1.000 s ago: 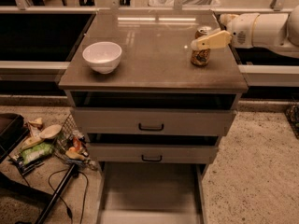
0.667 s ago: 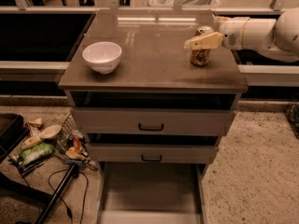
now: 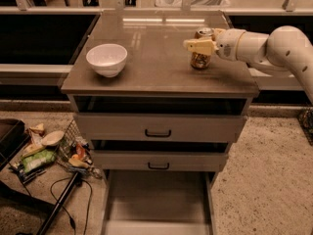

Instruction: Place orange can into bottom drawer

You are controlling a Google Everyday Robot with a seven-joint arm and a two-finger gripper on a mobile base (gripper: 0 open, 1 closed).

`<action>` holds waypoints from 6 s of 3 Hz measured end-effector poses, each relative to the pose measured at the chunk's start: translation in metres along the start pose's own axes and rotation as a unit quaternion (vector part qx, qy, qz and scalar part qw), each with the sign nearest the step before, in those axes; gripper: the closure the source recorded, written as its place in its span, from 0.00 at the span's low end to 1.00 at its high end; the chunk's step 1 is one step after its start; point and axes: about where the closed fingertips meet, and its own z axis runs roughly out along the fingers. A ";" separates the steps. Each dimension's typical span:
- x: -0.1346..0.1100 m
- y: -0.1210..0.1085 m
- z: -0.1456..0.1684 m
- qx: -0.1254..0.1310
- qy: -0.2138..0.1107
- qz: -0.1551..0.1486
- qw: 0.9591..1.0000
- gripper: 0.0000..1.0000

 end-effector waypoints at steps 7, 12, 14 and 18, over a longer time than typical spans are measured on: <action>-0.038 0.162 -0.170 -0.074 -0.036 -0.076 0.994 1.00; 0.218 0.193 -0.166 -0.051 -0.031 0.067 0.996 1.00; 0.370 0.271 -0.075 -0.080 -0.028 0.114 0.990 1.00; 0.477 0.300 0.060 -0.129 -0.056 0.106 0.984 1.00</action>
Offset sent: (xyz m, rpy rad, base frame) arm -0.0003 0.0020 0.0009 -0.0023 -0.0004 0.0054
